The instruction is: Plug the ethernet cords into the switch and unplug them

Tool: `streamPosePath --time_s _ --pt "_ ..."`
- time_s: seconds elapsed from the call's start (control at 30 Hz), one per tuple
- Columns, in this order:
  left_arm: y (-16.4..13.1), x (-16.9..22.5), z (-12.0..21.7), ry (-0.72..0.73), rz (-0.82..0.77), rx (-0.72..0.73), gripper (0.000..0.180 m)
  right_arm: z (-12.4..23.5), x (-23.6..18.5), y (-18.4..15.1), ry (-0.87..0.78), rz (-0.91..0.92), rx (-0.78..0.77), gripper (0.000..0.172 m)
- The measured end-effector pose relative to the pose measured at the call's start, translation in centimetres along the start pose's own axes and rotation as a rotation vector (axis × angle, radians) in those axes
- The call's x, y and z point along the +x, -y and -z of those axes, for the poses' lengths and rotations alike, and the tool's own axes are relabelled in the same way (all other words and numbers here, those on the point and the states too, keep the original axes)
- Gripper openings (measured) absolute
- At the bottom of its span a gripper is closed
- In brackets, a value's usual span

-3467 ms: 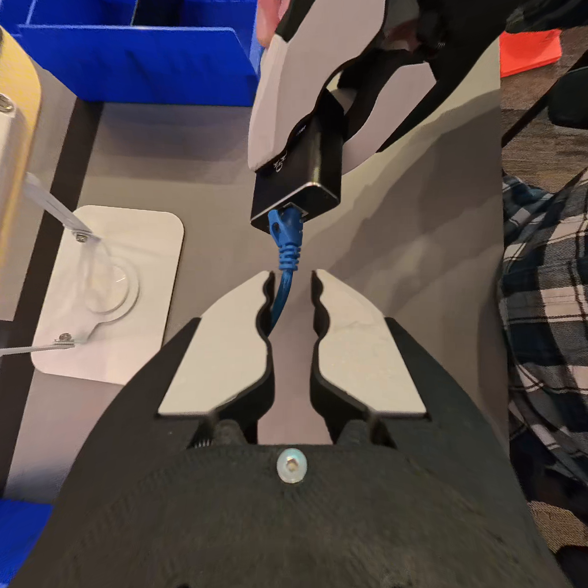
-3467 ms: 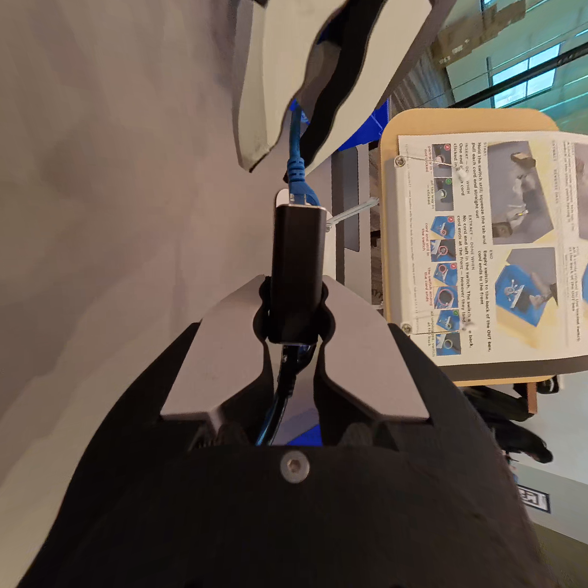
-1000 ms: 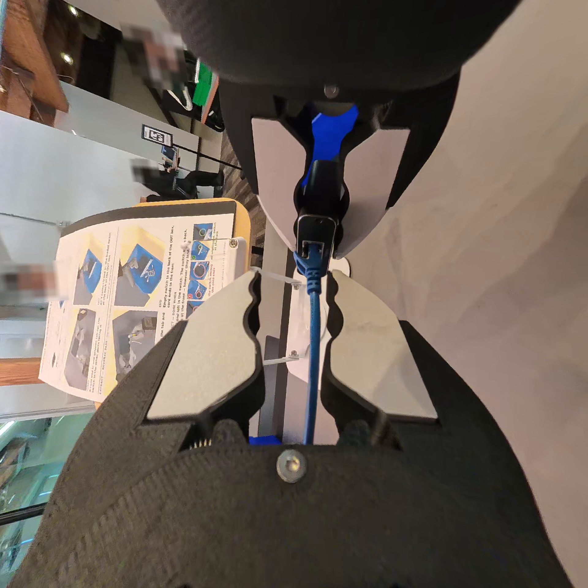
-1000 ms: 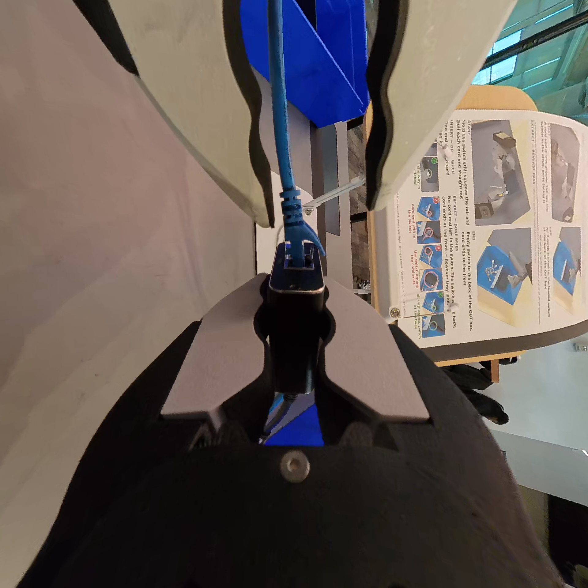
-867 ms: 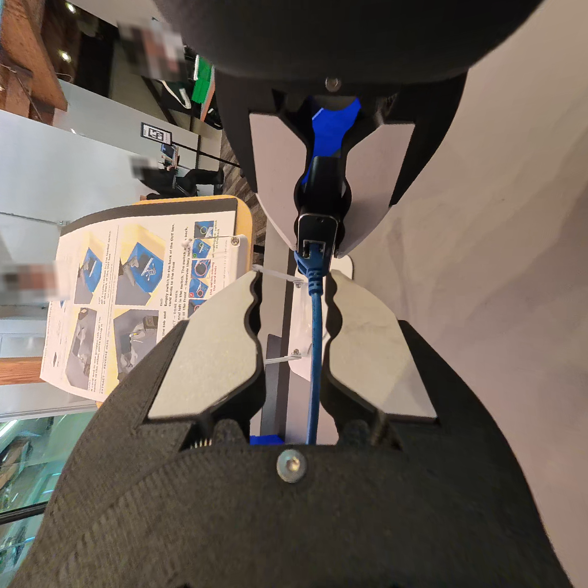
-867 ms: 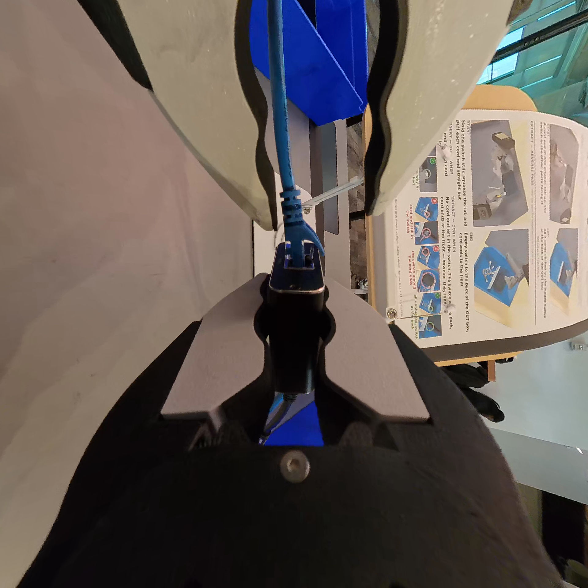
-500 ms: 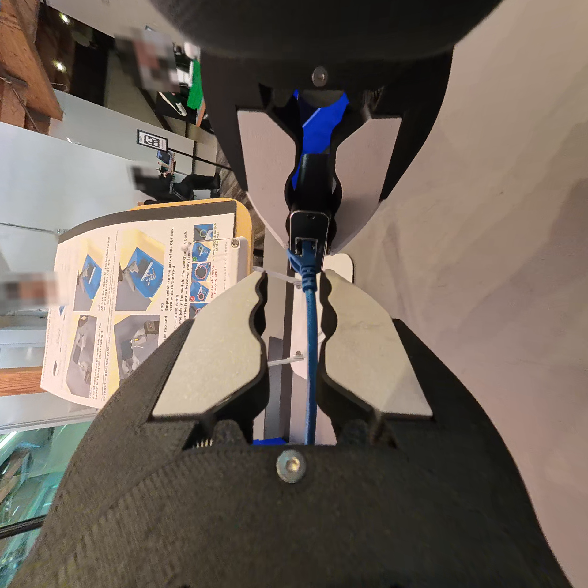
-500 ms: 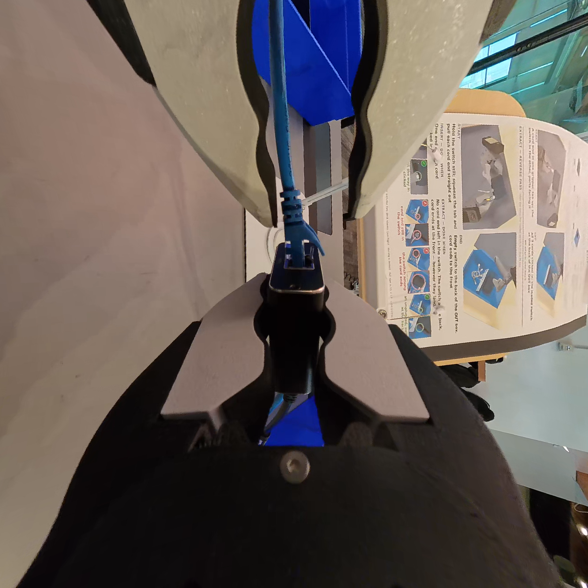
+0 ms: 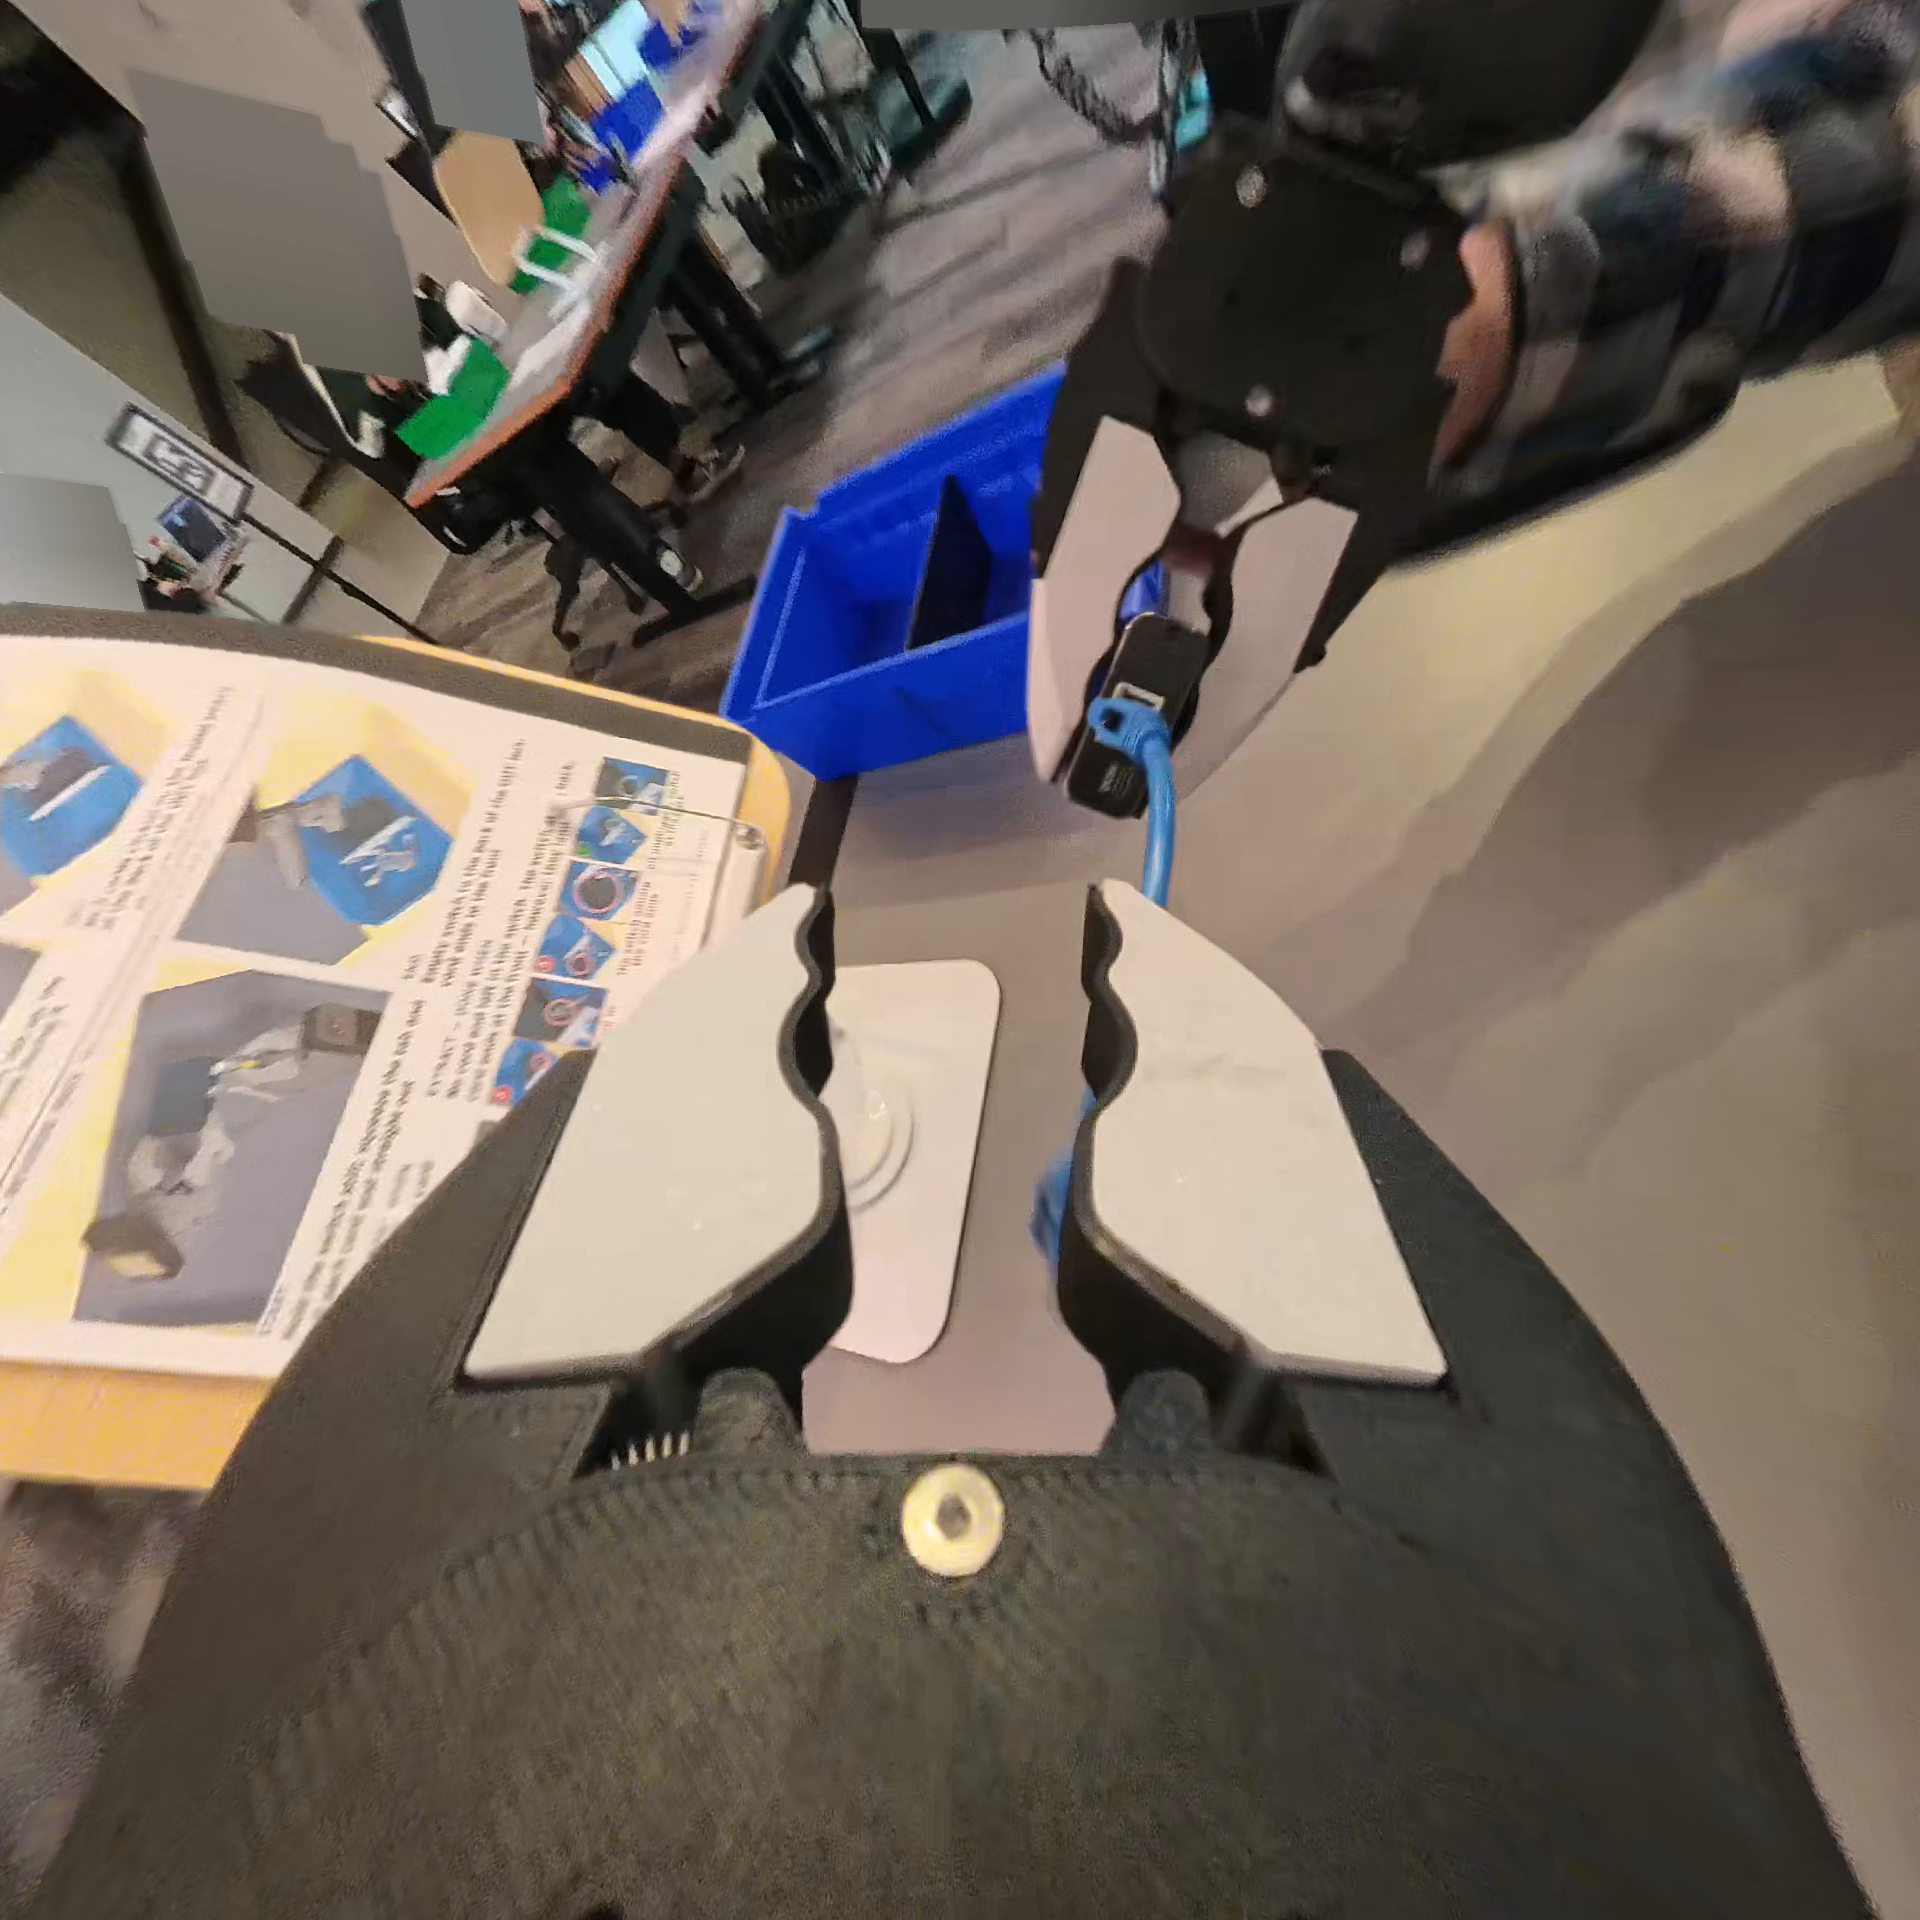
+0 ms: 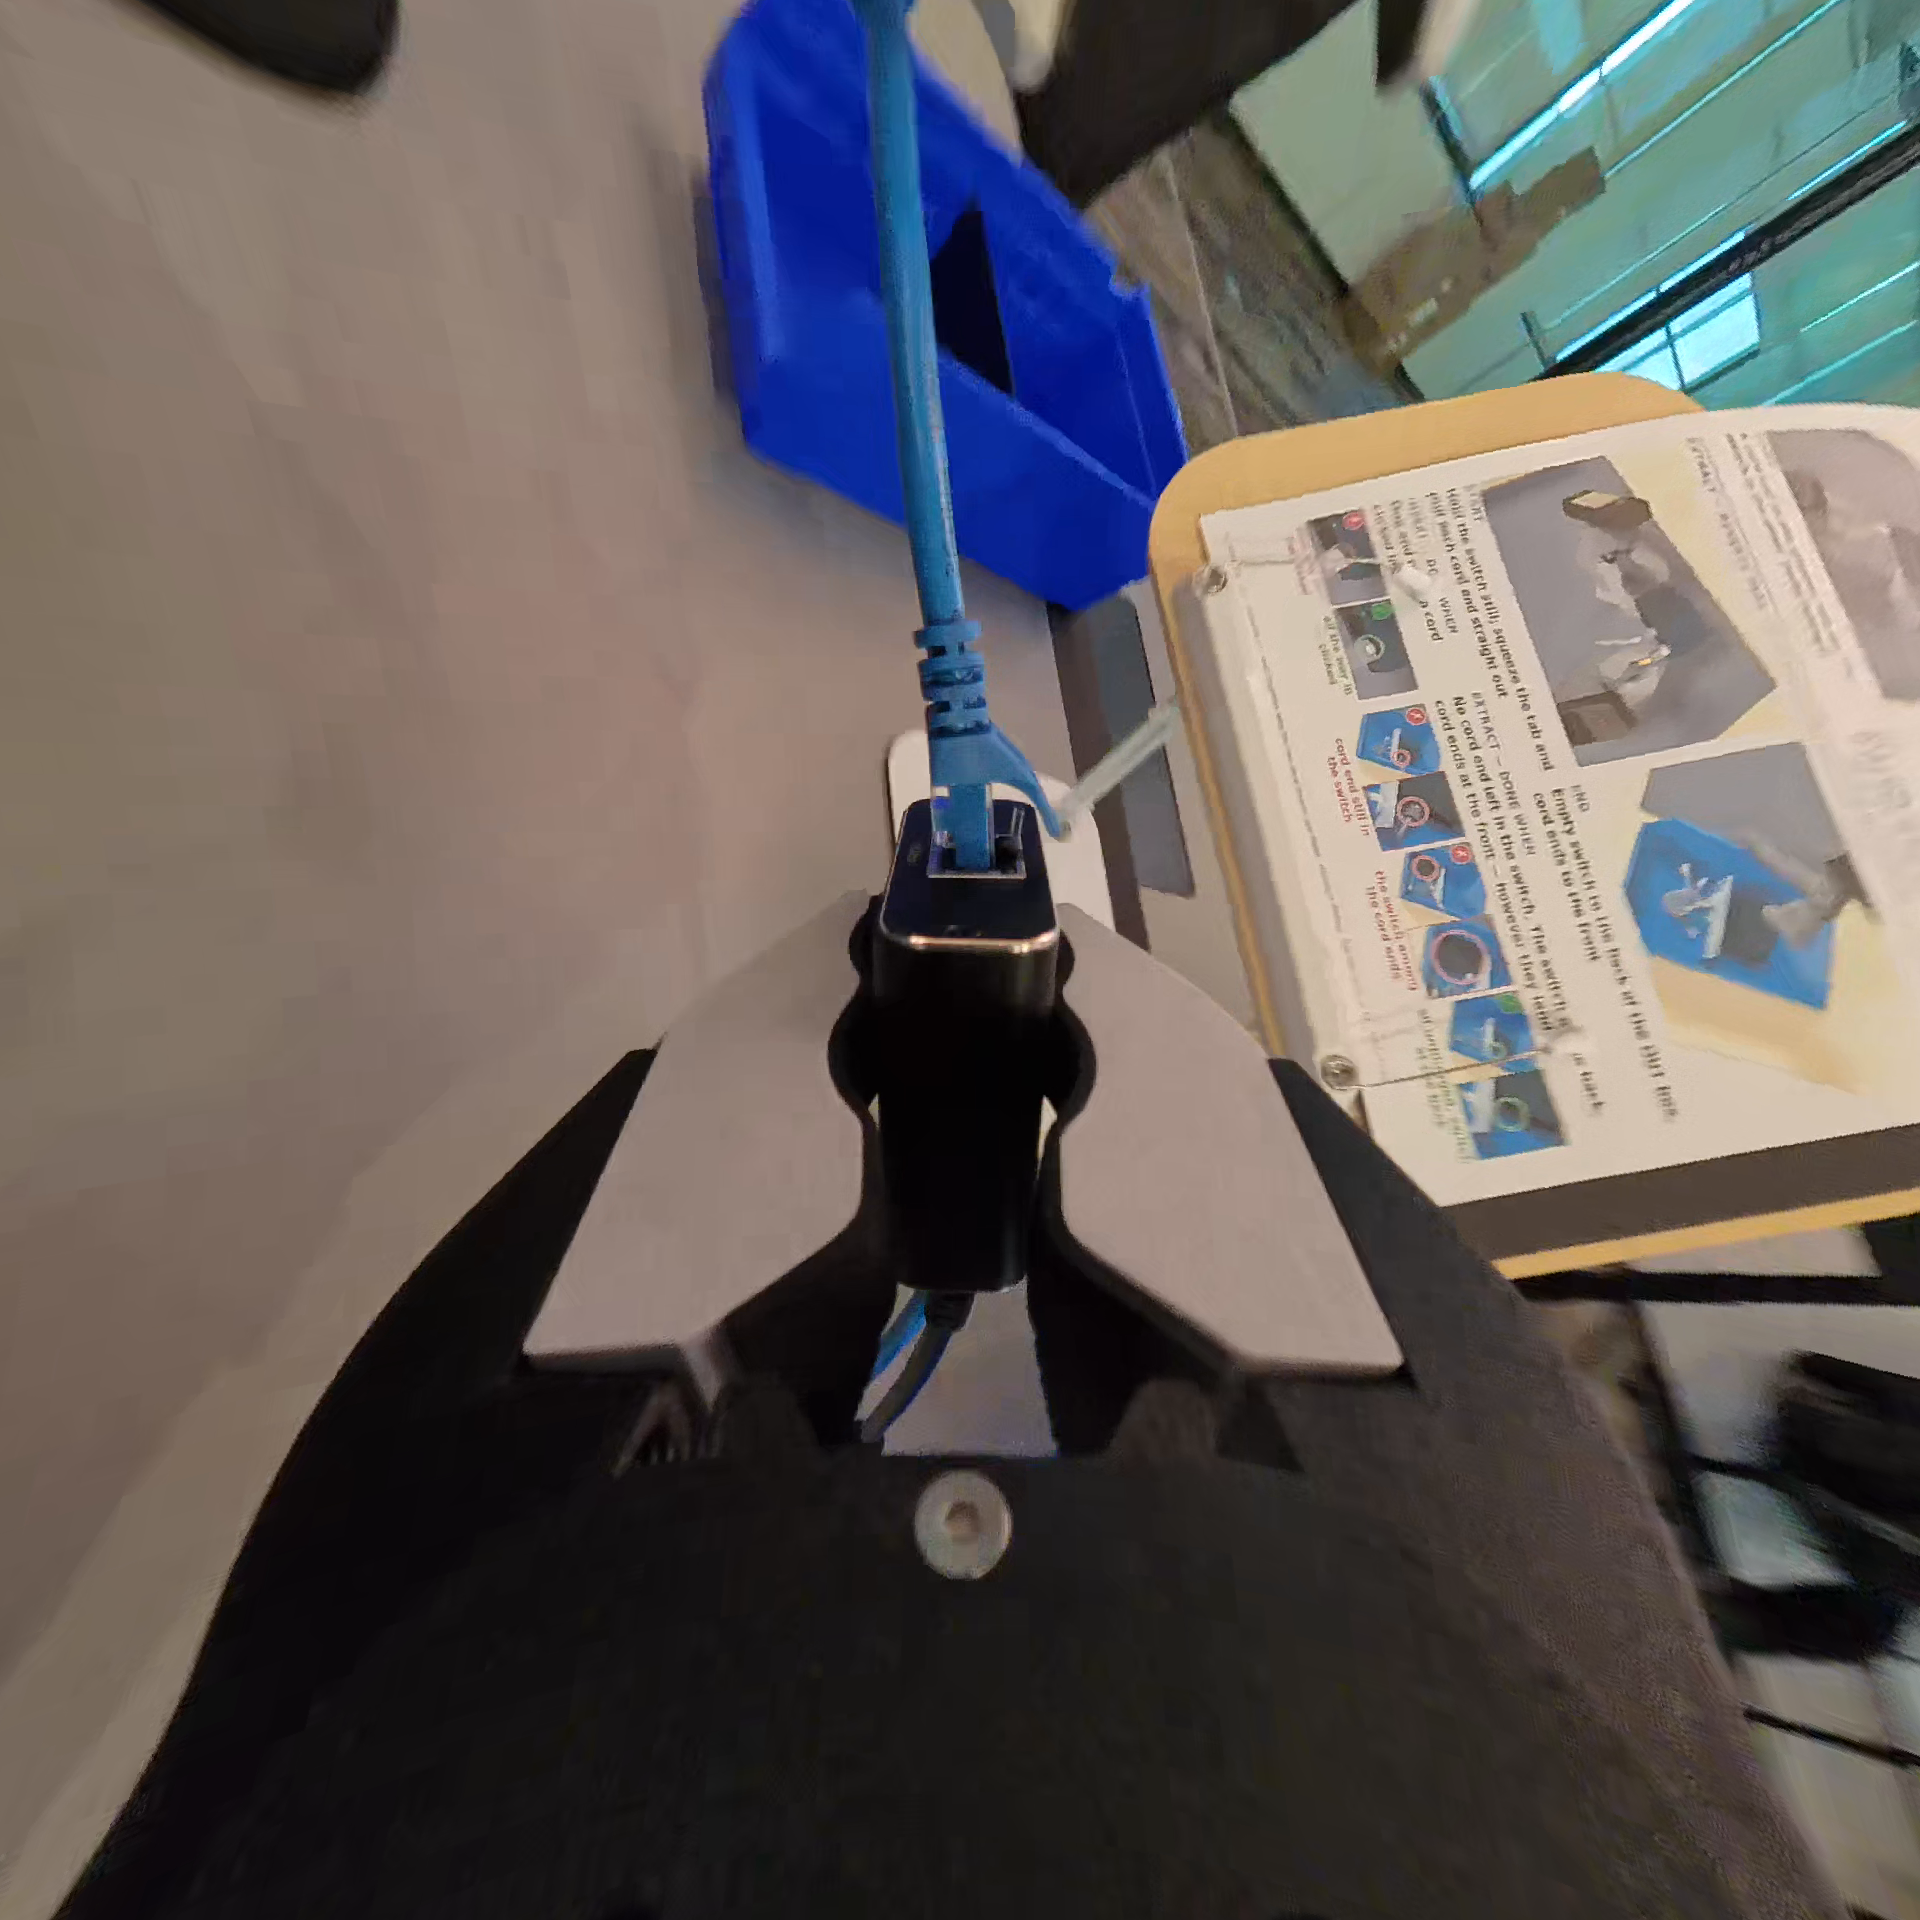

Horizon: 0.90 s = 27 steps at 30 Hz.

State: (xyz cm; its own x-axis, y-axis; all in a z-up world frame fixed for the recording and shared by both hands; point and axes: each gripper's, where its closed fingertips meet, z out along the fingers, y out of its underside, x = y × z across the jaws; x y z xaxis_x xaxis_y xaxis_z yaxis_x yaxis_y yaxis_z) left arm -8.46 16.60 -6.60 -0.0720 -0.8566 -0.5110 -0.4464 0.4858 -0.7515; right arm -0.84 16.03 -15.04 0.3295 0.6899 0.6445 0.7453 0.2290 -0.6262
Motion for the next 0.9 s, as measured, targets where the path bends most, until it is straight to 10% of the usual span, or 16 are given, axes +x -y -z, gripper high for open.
streamPosePath --time_s 0.03,0.3,0.43,0.67,0.9 --pt "0.3 -1.2 1.2 0.014 0.043 0.043 0.047 0.4 0.5 0.2 0.007 -0.066 0.051 0.027" --pt "-3.2 -6.7 7.6 0.166 0.355 0.257 0.055 2.3 3.3 0.8 0.049 -0.416 0.326 0.027" --pt "-5.1 -3.9 3.3 0.075 0.425 0.247 0.059 3.2 3.9 2.7 0.112 -0.551 0.502 0.027" --pt "-0.6 2.6 -6.2 -0.167 0.411 0.326 0.065 3.6 3.9 6.2 0.212 -0.720 0.772 0.027" --pt "3.3 4.2 -8.8 -0.274 0.503 0.457 0.056 3.5 3.7 7.8 0.234 -0.738 0.925 0.027"
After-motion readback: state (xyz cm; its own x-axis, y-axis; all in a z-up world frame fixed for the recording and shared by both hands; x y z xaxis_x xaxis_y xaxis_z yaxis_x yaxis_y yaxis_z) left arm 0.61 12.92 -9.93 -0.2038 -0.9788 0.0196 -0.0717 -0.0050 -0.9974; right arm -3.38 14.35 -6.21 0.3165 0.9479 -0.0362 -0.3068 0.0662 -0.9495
